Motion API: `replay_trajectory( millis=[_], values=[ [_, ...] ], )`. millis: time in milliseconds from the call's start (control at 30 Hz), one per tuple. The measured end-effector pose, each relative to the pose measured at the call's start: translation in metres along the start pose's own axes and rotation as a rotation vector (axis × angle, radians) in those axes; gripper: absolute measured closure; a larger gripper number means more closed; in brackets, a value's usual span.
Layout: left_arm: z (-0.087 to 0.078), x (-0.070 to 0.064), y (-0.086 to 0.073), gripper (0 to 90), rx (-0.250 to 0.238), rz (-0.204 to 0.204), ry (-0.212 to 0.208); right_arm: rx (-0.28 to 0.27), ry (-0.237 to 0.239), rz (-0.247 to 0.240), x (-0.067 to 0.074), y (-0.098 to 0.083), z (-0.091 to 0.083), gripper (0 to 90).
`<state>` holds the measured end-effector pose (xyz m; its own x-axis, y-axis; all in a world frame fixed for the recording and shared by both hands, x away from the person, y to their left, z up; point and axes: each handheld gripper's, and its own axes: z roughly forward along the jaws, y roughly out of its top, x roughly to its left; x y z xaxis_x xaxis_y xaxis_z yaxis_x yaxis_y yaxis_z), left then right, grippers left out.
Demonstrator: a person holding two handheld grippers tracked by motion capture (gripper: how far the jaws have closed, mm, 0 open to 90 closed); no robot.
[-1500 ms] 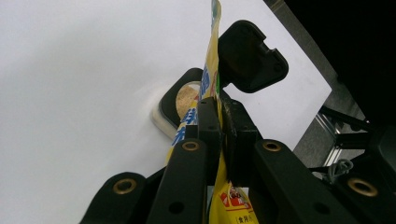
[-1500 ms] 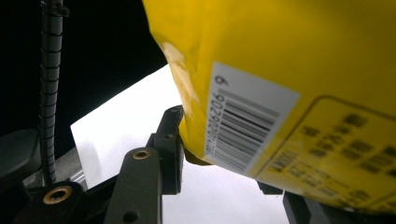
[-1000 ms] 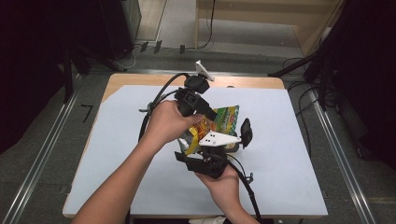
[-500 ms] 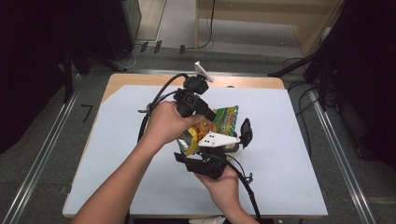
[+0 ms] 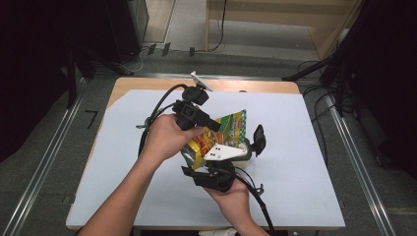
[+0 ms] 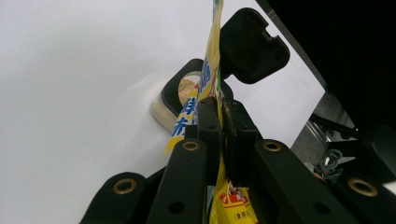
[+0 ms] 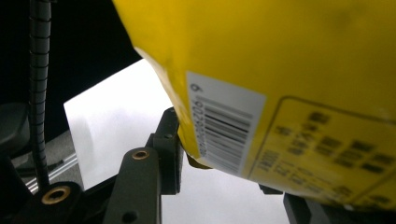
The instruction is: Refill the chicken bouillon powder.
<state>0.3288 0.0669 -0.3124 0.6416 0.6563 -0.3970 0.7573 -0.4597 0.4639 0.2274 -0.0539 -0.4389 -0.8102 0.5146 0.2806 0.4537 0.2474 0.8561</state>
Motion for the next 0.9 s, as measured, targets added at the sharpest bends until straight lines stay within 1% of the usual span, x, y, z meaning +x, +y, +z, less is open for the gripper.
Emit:
replay_trajectory(
  millis=[133,200,267,333,367,467,600,700,900],
  values=[
    [-0.001,0.003,-0.007,87.4,-0.013,-0.003,-0.016,0.017,-0.005,-0.027,0.001,-0.004,0.001,60.6],
    [0.000,0.004,-0.010,87.3,-0.028,-0.013,-0.025,0.021,-0.001,-0.025,0.000,-0.006,0.002,60.3],
    [-0.001,0.005,-0.013,87.3,-0.030,-0.011,-0.030,0.022,0.006,-0.028,-0.001,-0.008,0.002,59.8],
    [-0.001,0.006,-0.015,87.3,-0.036,-0.009,-0.035,0.016,0.029,-0.028,-0.002,-0.010,0.001,58.9],
    [0.000,0.006,-0.016,87.3,-0.039,-0.015,-0.035,0.015,0.032,-0.032,-0.003,-0.011,0.001,58.9],
    [0.001,0.008,-0.019,87.3,-0.041,-0.014,-0.042,0.027,0.031,-0.045,-0.004,-0.014,0.001,58.4],
    [0.002,0.009,-0.022,87.3,-0.044,-0.017,-0.051,0.032,0.028,-0.044,-0.007,-0.017,0.000,56.9],
    [0.003,0.009,-0.024,87.2,-0.046,-0.017,-0.054,0.044,0.024,-0.046,-0.008,-0.018,0.000,58.9],
    [0.004,0.012,-0.028,87.1,-0.055,-0.021,-0.064,0.060,0.014,-0.062,-0.009,-0.020,0.000,59.9]
  ],
)
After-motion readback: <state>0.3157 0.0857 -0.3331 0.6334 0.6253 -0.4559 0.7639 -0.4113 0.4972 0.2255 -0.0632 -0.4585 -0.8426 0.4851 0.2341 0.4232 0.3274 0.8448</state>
